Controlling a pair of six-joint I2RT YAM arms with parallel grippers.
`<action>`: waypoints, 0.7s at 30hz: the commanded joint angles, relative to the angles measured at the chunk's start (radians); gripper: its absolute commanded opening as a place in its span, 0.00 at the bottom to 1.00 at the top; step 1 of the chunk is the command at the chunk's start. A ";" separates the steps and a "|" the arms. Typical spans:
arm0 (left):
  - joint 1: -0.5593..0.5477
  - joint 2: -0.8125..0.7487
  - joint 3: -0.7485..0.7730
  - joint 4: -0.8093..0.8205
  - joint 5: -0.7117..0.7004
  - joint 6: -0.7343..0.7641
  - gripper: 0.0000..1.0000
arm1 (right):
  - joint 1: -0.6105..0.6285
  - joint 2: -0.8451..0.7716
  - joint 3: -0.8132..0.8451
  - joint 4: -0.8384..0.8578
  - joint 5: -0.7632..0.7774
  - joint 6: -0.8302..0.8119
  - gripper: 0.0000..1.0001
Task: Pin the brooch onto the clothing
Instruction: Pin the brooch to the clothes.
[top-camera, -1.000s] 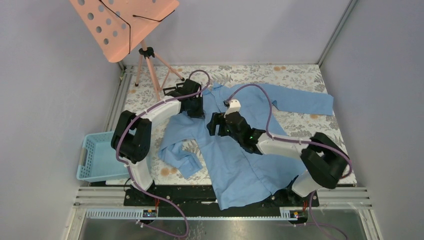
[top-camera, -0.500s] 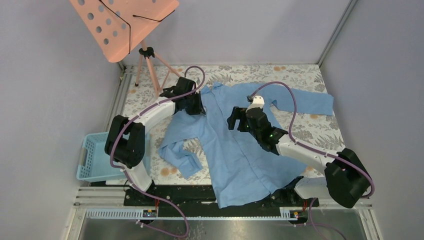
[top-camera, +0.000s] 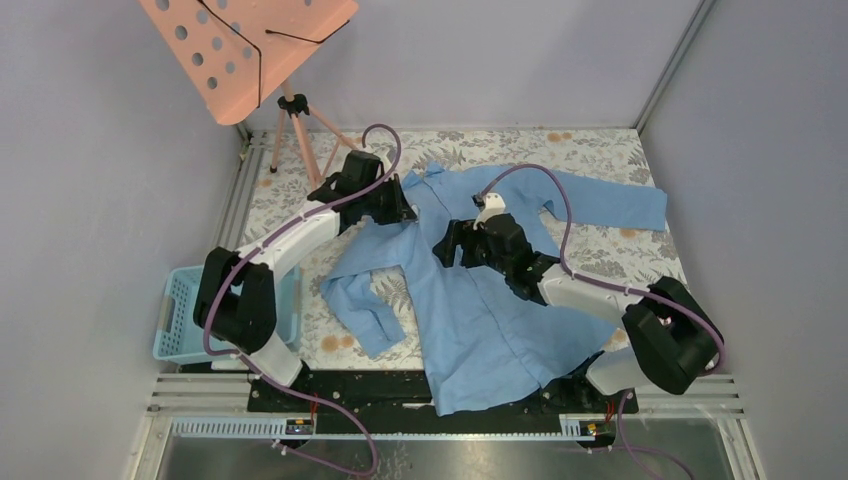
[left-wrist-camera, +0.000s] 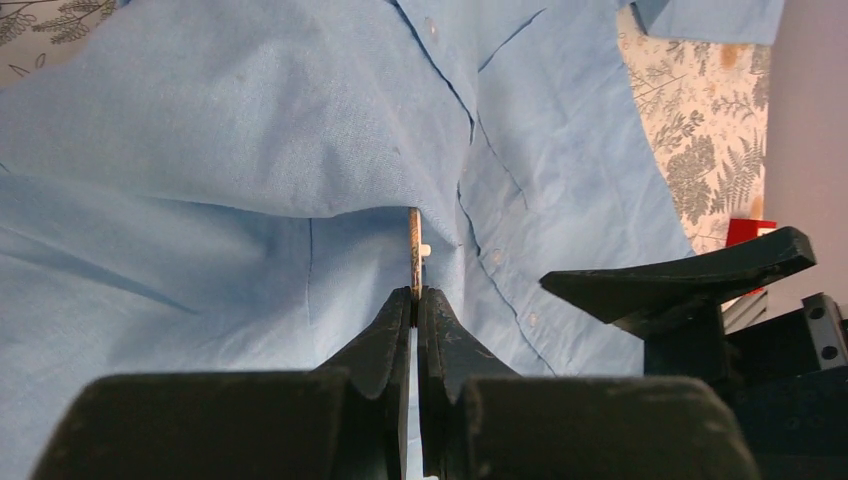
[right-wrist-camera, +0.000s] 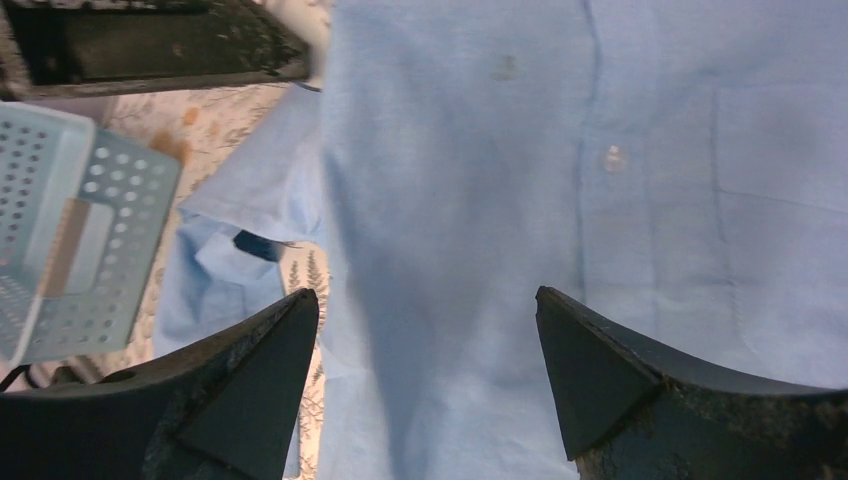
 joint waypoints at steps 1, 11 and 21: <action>0.004 -0.040 0.019 0.080 0.063 -0.054 0.00 | -0.001 0.026 0.020 0.150 -0.126 -0.001 0.86; 0.004 -0.090 -0.070 0.177 0.042 -0.109 0.00 | -0.001 0.117 0.067 0.182 -0.148 -0.023 0.83; 0.004 -0.132 -0.165 0.241 0.017 -0.137 0.00 | -0.001 0.246 0.149 0.179 -0.171 -0.011 0.41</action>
